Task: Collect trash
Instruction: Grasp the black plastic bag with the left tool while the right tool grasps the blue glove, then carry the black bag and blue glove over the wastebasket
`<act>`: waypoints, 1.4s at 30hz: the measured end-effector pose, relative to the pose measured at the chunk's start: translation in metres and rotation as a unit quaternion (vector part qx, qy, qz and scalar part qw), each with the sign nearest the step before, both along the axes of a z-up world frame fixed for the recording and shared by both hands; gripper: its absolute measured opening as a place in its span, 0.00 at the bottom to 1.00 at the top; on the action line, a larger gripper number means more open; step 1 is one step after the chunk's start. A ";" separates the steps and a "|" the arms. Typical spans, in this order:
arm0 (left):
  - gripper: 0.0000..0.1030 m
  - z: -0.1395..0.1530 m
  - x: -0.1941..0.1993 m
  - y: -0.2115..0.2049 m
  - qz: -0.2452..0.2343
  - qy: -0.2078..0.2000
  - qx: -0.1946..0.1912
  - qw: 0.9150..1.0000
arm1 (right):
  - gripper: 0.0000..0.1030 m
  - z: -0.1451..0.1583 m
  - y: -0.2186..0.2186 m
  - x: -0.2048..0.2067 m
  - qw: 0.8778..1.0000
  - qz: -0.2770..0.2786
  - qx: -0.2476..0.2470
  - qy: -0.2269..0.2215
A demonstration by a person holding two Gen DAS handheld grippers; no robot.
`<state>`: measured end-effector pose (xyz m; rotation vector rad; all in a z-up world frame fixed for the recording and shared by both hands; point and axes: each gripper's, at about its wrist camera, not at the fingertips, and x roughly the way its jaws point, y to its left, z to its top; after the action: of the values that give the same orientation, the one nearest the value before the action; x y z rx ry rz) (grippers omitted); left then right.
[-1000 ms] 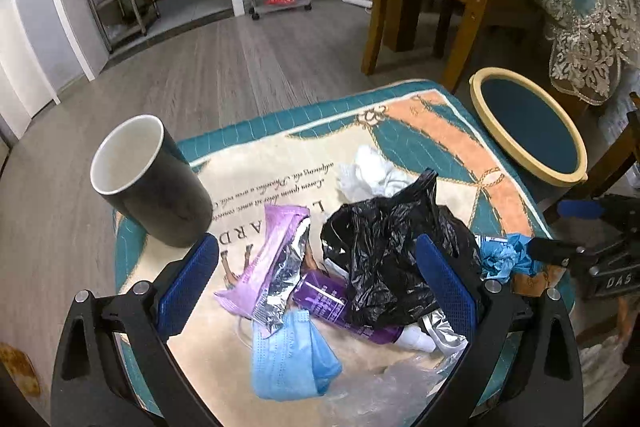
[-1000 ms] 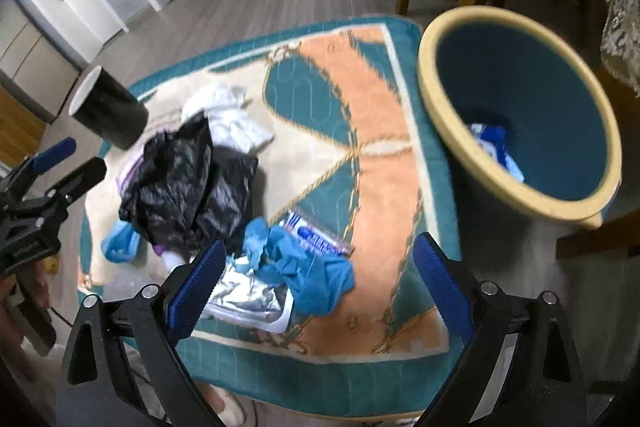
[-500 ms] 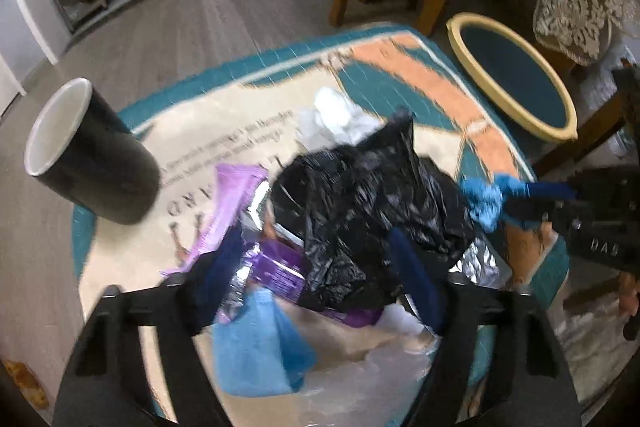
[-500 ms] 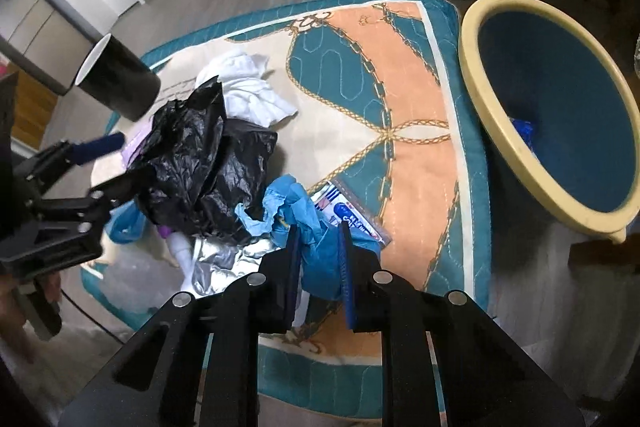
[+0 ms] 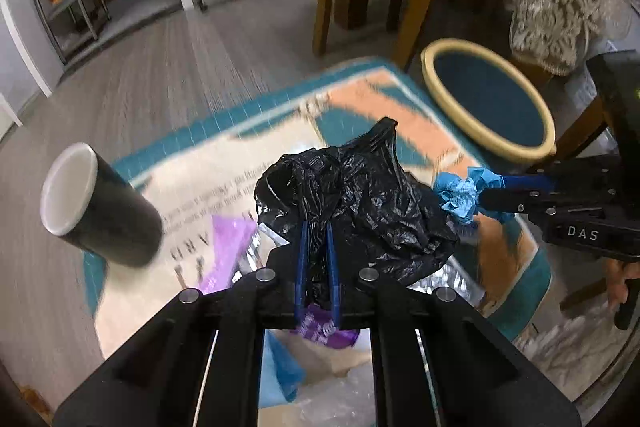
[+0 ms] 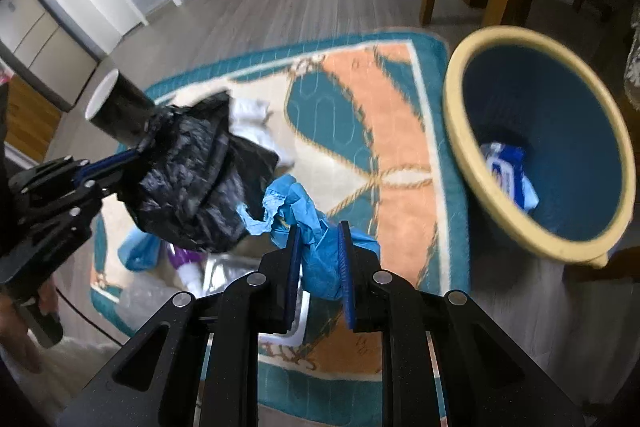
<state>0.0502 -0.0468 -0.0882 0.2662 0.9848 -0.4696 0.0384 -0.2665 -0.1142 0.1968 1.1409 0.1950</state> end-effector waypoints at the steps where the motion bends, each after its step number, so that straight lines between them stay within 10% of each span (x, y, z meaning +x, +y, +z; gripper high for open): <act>1: 0.08 0.006 0.001 0.001 0.003 -0.010 -0.007 1.000 | 0.19 0.005 -0.002 0.000 1.000 -0.002 -0.002 -0.008; 13: 0.08 0.046 -0.002 0.004 0.026 -0.082 -0.040 0.996 | 0.19 0.049 -0.029 0.007 0.996 -0.038 0.017 -0.078; 42: 0.08 0.051 -0.003 -0.023 0.007 -0.083 -0.051 0.995 | 0.19 0.101 -0.092 0.003 0.981 -0.101 0.046 -0.157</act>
<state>0.0473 -0.0698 -0.0375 0.2025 0.7986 -0.4757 0.0414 -0.3581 -0.0133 0.3496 0.7919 0.0932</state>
